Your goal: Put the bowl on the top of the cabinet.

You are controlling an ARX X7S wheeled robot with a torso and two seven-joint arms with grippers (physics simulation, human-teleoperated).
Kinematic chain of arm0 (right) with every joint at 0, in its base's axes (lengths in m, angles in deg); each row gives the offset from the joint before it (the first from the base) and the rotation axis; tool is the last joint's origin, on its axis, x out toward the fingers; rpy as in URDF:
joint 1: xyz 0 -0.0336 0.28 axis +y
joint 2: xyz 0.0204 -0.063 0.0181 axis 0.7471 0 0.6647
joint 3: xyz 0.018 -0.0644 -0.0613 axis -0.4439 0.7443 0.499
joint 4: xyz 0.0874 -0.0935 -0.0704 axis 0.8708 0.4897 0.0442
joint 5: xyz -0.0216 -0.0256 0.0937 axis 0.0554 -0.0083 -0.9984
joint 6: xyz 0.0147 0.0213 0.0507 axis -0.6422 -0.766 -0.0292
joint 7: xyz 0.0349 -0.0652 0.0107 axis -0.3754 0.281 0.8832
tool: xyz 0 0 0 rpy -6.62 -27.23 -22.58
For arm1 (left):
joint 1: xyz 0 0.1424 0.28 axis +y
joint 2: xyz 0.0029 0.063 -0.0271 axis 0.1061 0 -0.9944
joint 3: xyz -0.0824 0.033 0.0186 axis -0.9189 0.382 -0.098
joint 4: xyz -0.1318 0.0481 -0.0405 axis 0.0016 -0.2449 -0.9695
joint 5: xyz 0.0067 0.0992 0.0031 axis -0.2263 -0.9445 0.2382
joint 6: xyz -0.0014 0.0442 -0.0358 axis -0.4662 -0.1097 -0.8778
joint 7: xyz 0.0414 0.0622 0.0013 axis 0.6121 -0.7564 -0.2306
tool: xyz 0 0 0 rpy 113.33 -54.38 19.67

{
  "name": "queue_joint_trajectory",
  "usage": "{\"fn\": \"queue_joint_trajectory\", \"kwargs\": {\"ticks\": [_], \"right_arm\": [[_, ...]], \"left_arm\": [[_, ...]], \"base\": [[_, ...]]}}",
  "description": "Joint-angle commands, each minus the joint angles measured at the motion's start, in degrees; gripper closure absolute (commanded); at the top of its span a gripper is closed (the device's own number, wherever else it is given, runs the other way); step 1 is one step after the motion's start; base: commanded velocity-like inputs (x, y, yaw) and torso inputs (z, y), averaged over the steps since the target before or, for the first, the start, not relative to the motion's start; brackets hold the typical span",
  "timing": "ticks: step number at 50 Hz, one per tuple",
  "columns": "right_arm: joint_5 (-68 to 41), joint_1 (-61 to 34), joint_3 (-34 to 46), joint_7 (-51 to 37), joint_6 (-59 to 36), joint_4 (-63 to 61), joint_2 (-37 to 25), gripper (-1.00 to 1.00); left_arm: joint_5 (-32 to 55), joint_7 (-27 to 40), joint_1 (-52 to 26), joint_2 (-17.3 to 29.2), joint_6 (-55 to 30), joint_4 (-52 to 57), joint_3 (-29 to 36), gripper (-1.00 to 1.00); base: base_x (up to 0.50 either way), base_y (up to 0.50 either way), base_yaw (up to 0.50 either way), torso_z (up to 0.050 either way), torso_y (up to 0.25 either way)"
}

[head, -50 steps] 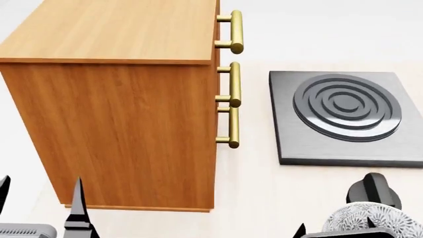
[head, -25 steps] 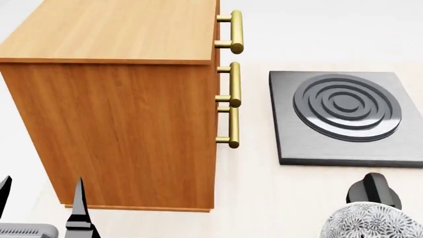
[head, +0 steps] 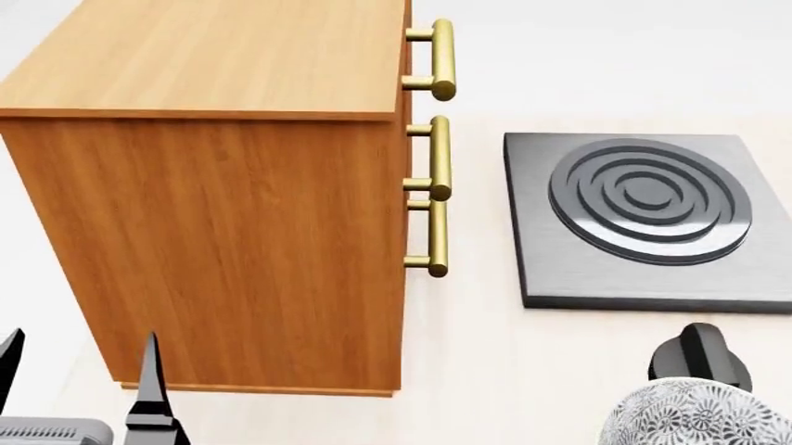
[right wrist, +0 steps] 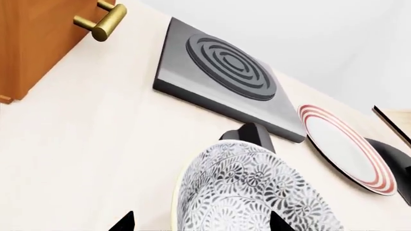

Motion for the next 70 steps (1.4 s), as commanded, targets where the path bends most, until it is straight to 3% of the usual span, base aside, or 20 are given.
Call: {"fn": "queue_joint_trajectory", "kwargs": {"ticks": [1,70], "right_arm": [[0.3,0.1,0.5,-0.2,0.6,1.1,-0.2,-1.0],[-0.3,0.8,0.6,-0.2,1.7,5.2,-0.4,-1.0]], "left_arm": [[0.2,0.2,-0.1,0.2,0.2,-0.2,0.2,-1.0],[0.8,1.6,-0.4,1.3,0.4,-0.2,1.1,-1.0]], "base": [[0.0,0.0,0.0,0.0,0.0],[0.0,0.0,0.0,0.0,0.0]]}}
